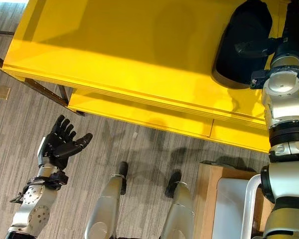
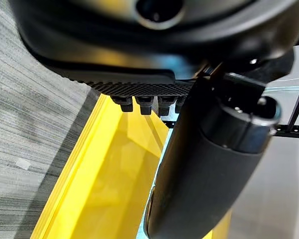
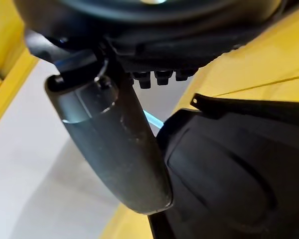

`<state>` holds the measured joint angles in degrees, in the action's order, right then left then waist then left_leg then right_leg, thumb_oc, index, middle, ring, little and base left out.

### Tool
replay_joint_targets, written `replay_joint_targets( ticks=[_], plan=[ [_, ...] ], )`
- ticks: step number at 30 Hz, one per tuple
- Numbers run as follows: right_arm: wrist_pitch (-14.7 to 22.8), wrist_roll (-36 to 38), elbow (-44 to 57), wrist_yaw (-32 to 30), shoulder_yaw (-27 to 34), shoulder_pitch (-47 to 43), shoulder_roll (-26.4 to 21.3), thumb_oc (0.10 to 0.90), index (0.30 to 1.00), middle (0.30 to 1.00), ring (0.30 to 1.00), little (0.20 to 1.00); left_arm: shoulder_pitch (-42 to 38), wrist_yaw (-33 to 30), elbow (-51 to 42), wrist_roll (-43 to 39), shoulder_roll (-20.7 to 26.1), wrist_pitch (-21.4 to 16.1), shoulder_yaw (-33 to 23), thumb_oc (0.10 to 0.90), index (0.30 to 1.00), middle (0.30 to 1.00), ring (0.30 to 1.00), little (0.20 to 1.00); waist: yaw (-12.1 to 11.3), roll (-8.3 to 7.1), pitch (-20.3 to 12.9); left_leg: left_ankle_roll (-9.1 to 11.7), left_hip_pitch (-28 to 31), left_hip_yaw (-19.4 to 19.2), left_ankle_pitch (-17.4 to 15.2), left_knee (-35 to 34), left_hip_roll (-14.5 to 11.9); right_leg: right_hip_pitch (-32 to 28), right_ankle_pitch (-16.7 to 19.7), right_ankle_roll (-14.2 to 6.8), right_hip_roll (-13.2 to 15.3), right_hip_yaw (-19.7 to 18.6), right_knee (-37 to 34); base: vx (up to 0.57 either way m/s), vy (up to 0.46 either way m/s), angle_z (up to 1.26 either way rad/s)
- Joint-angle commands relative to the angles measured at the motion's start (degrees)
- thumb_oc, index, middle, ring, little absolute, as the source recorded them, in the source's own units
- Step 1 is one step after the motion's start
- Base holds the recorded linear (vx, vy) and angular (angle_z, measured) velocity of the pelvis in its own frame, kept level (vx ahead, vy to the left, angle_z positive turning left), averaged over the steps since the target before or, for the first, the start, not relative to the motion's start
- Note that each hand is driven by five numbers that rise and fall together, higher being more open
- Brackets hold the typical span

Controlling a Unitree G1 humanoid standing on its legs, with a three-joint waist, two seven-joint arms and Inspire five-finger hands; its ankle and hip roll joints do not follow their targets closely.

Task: Move parts from the plastic box to the shelf.

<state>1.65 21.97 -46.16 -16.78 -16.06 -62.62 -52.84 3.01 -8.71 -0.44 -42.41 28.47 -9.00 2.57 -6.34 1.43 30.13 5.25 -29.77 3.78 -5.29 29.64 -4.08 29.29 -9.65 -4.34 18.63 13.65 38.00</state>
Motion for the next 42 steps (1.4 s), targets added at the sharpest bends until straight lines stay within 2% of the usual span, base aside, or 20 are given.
replay_joint_targets(
  ticks=[1,21,26,27,33,36,37,42],
  plan=[
    [4.5,-0.9,-0.1,-3.0,1.8,-5.3,-4.7,0.900,1.000,1.000,1.000,1.000,0.2,-0.8,-6.2,0.7,3.7,-6.5,-1.0,0.900,1.000,1.000,1.000,1.000,-0.1,0.05,-3.4,0.4,1.7,1.1,-2.6,0.7,-3.0,-3.0,-1.4,-2.2,0.4,-3.9,-1.1,-0.02,-0.009,0.05],
    [4.3,1.9,-6.1,-0.9,0.7,-5.6,-1.2,0.900,1.000,1.000,1.000,1.000,0.7,-1.3,-7.0,0.6,3.7,-7.2,-1.7,0.900,1.000,1.000,1.000,1.000,-0.7,1.72,-2.6,0.7,0.8,1.2,-1.5,-0.4,-2.9,-1.0,-2.1,-2.1,0.6,-4.1,0.3,0.00,-0.002,0.00],
    [3.9,1.4,-7.9,-0.1,-1.1,-6.9,-1.7,0.900,1.000,1.000,1.000,1.000,0.6,-1.2,-7.4,0.7,3.9,-7.3,-1.5,0.900,1.000,1.000,1.000,1.000,-1.0,1.99,-2.4,0.8,0.5,1.2,-1.4,-0.4,-2.9,-0.5,-2.1,-2.1,0.7,-4.1,0.6,0.01,-0.015,0.01],
    [3.9,1.3,-8.2,0.0,-1.3,-7.0,-1.6,0.900,1.000,1.000,1.000,1.000,0.5,-1.1,-7.5,0.7,4.0,-7.3,-1.4,0.900,1.000,1.000,1.000,1.000,-1.0,1.92,-2.7,1.0,1.0,1.3,-2.7,-0.3,-3.0,-1.0,-3.5,-2.4,0.6,-4.3,1.0,0.07,-0.035,0.04],
    [3.6,0.6,-10.9,1.0,-3.5,-8.4,-1.5,0.900,1.000,1.000,1.000,1.000,0.2,-1.0,-7.7,0.7,4.3,-7.7,-1.3,0.900,1.000,1.000,1.000,1.000,-1.4,2.12,-2.6,1.1,0.6,1.4,-2.5,-0.2,-3.0,-0.5,-3.4,-2.4,0.7,-4.2,1.3,0.00,-0.020,0.06],
    [3.3,-0.9,-11.9,1.4,-5.5,-9.9,-1.8,0.900,1.000,1.000,1.000,1.000,0.2,-1.0,-7.8,0.7,4.4,-7.9,-1.4,0.900,1.000,1.000,1.000,1.000,-1.5,2.13,-2.4,0.9,-0.1,1.3,-0.8,-1.0,-2.9,0.3,-1.9,-2.1,0.8,-3.9,0.8,-0.07,0.000,0.02],
    [3.3,-0.8,-12.1,1.3,-5.8,-10.3,-1.8,0.900,1.000,1.000,1.000,1.000,0.3,-1.0,-7.9,0.7,4.3,-7.9,-1.5,0.900,1.000,1.000,1.000,1.000,-1.5,2.10,-2.5,1.2,0.5,1.4,-2.4,-0.7,-3.1,-0.1,-3.5,-2.5,0.7,-4.1,1.4,0.08,-0.035,0.03],
    [3.1,-1.3,-15.1,1.8,-7.2,-12.0,-1.9,0.900,1.000,1.000,1.000,1.000,0.2,-0.9,-8.3,0.6,4.3,-8.3,-1.3,0.900,1.000,1.000,1.000,1.000,-2.1,2.47,-2.2,1.5,0.5,1.6,-1.8,-1.6,-3.1,0.5,-3.8,-2.3,0.5,-4.1,1.8,0.00,-0.029,0.00]
  ],
)
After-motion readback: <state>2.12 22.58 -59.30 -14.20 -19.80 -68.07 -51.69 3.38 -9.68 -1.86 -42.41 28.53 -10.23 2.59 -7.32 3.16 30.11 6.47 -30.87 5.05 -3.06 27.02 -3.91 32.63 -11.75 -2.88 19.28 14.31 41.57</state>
